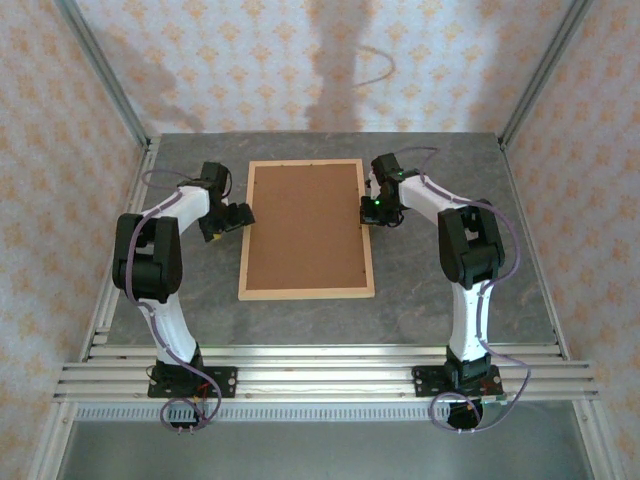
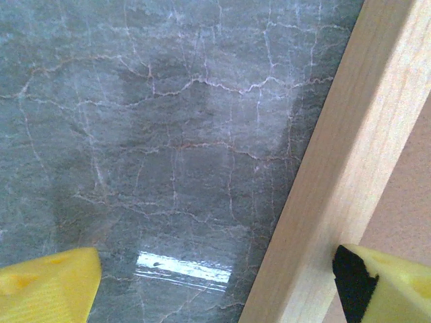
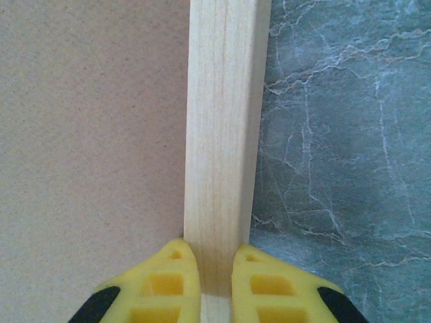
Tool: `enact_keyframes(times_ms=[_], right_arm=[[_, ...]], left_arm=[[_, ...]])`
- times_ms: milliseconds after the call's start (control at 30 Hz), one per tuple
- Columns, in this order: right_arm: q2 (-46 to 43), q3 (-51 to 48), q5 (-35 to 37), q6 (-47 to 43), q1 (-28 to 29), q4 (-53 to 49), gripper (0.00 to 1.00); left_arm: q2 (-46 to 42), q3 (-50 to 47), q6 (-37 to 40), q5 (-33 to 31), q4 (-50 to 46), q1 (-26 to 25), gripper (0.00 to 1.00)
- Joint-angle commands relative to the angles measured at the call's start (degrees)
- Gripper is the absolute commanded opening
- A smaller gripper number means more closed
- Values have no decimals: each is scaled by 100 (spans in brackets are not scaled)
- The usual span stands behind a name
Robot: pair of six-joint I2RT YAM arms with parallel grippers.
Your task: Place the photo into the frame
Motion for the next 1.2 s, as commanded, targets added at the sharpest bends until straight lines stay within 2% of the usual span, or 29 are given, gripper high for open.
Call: enact_keyframes(times_ms=[0,167,800,967,1167], right_arm=[[-24,-154,106,-12,-34,-40,12],[-19,-126,108,10,-34,-37,12],[194,-66,-267,163,125,102,11],[111,-116,-165,124,123,74,11],[7,-235,130,186,97,125,11]], left_arm=[[26,-69,151,-41,-678,-160,91],[317,-103,88,27,-600,-409,91],[1103,-248,-193,313,-176,-788,90],[1116,-188,-189,315,-217,-792,90],[798,289,6,45,-706,-792,90]])
